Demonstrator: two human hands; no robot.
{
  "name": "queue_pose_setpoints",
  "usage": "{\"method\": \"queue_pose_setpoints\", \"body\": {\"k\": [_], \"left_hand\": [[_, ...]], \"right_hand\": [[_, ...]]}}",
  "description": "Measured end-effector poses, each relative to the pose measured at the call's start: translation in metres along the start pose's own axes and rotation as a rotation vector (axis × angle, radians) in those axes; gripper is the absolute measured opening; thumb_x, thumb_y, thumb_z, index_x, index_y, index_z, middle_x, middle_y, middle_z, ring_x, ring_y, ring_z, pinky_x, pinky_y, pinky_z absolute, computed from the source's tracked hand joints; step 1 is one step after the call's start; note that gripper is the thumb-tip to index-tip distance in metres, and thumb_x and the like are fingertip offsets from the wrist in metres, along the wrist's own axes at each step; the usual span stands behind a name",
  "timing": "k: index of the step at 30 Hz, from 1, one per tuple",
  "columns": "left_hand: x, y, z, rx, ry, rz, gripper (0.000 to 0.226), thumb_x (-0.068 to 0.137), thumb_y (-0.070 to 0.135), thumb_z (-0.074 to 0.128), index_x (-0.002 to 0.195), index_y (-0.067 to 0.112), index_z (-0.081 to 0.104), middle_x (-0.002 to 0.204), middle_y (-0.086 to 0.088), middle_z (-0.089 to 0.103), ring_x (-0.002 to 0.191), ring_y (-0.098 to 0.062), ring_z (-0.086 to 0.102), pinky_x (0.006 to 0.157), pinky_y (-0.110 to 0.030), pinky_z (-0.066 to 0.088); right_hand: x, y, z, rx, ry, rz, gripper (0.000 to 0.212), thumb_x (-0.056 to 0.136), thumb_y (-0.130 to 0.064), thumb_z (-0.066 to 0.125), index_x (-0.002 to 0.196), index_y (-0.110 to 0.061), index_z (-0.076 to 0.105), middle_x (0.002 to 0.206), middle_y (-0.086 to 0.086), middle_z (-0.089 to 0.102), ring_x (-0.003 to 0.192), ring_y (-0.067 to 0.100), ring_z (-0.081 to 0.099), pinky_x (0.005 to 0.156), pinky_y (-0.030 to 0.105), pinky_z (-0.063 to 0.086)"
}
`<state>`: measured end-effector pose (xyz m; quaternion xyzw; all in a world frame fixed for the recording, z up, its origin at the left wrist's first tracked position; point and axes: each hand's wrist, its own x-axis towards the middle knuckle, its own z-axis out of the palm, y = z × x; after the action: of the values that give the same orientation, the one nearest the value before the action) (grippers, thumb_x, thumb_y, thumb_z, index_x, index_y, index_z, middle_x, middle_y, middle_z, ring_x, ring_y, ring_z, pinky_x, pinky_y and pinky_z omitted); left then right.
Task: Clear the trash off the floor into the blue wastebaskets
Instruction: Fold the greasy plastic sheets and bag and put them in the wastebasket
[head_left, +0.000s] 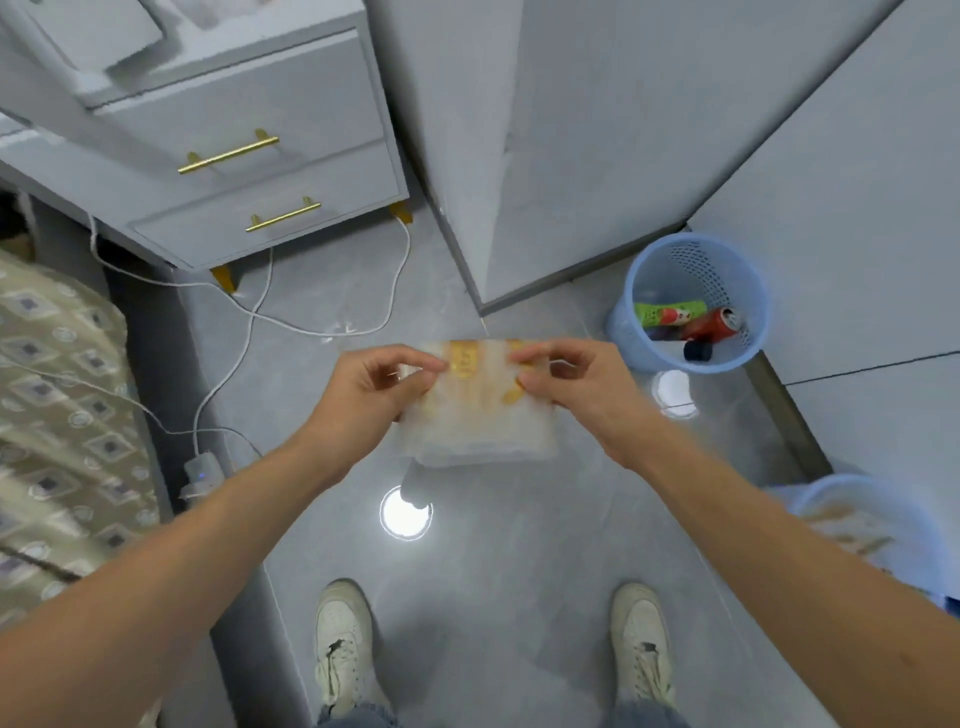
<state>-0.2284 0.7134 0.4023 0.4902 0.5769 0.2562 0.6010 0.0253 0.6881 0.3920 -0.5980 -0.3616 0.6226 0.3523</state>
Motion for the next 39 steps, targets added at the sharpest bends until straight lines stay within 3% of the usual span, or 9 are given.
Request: {"method": "queue_pose_setpoints", "body": {"k": [5, 12, 16, 18, 21, 24, 30, 36, 39], "left_hand": [[0.003, 0.019, 0.063, 0.075, -0.311, -0.088, 0.042, 0.078, 0.005, 0.084, 0.112, 0.027, 0.074, 0.108, 0.001, 0.075, 0.097, -0.018, 0.073, 0.087, -0.042, 0.061], [-0.003, 0.015, 0.202, 0.394, -0.547, 0.119, 0.073, 0.070, 0.014, 0.092, 0.131, 0.039, 0.061, 0.129, 0.012, 0.058, 0.110, -0.013, 0.062, 0.090, -0.037, 0.058], [-0.018, -0.015, 0.301, 0.529, -0.608, 0.210, 0.079, 0.069, 0.017, 0.092, 0.136, 0.041, 0.057, 0.129, 0.006, 0.049, 0.110, 0.012, 0.048, 0.094, -0.023, 0.048], [-0.032, -0.032, 0.354, 0.543, -0.648, 0.241, 0.083, 0.068, 0.015, 0.093, 0.138, 0.038, 0.056, 0.133, 0.003, 0.044, 0.109, 0.017, 0.044, 0.094, -0.024, 0.050], [-0.049, -0.057, 0.434, 0.565, -0.673, 0.270, 0.087, 0.066, 0.010, 0.092, 0.137, 0.042, 0.053, 0.139, 0.003, 0.033, 0.106, 0.014, 0.045, 0.095, -0.029, 0.053], [-0.053, -0.083, 0.511, 0.636, -0.668, 0.298, 0.085, 0.070, 0.011, 0.089, 0.140, 0.041, 0.051, 0.146, 0.002, 0.025, 0.115, -0.011, 0.050, 0.099, -0.033, 0.051], [-0.033, -0.129, 0.615, 0.950, -0.608, 0.312, 0.083, 0.075, 0.016, 0.086, 0.143, 0.037, 0.044, 0.160, -0.006, 0.011, 0.114, -0.032, 0.062, 0.088, -0.031, 0.052], [-0.009, -0.167, 0.656, 1.245, -0.572, 0.285, 0.083, 0.070, 0.006, 0.086, 0.133, 0.028, 0.037, 0.155, -0.018, 0.013, 0.102, -0.036, 0.063, 0.068, -0.034, 0.053], [-0.007, -0.182, 0.666, 1.444, -0.512, 0.376, 0.091, 0.071, 0.013, 0.088, 0.142, 0.027, 0.032, 0.154, -0.020, 0.014, 0.118, -0.040, 0.050, 0.073, -0.038, 0.054]], "right_hand": [[-0.053, 0.026, -0.066, -0.064, 0.007, -0.023, 0.065, 0.074, -0.003, 0.087, 0.131, -0.028, 0.068, 0.131, -0.002, 0.061, 0.113, 0.022, 0.066, 0.097, 0.035, 0.056], [-0.137, 0.106, -0.167, -0.230, 0.229, -0.020, 0.079, 0.071, -0.015, 0.092, 0.139, -0.037, 0.057, 0.155, -0.008, 0.032, 0.116, 0.017, 0.059, 0.090, 0.029, 0.054], [-0.200, 0.153, -0.229, -0.270, 0.314, 0.002, 0.083, 0.073, -0.015, 0.090, 0.146, -0.028, 0.051, 0.159, -0.012, 0.020, 0.119, -0.006, 0.049, 0.085, 0.011, 0.051], [-0.230, 0.182, -0.265, -0.310, 0.379, 0.000, 0.085, 0.072, -0.013, 0.091, 0.146, -0.026, 0.052, 0.161, -0.009, 0.017, 0.129, 0.000, 0.043, 0.087, 0.007, 0.049], [-0.262, 0.230, -0.318, -0.350, 0.473, 0.044, 0.085, 0.071, -0.011, 0.090, 0.144, -0.030, 0.053, 0.161, -0.007, 0.015, 0.138, 0.012, 0.038, 0.094, 0.019, 0.054], [-0.274, 0.273, -0.366, -0.413, 0.552, 0.100, 0.084, 0.069, -0.011, 0.089, 0.141, -0.032, 0.052, 0.157, -0.001, 0.017, 0.144, 0.022, 0.035, 0.110, 0.044, 0.047], [-0.253, 0.333, -0.427, -0.711, 0.546, 0.208, 0.078, 0.074, -0.020, 0.087, 0.138, -0.027, 0.043, 0.140, 0.000, 0.025, 0.107, 0.020, 0.057, 0.084, 0.026, 0.047], [-0.210, 0.369, -0.438, -1.037, 0.401, 0.290, 0.108, 0.076, -0.017, 0.087, 0.155, -0.029, 0.014, 0.148, 0.018, 0.019, 0.094, 0.032, 0.064, 0.080, 0.038, 0.058], [-0.198, 0.380, -0.438, -1.240, 0.419, 0.352, 0.092, 0.074, -0.024, 0.087, 0.147, -0.024, 0.030, 0.140, 0.017, 0.027, 0.100, 0.031, 0.058, 0.081, 0.040, 0.057]]}}
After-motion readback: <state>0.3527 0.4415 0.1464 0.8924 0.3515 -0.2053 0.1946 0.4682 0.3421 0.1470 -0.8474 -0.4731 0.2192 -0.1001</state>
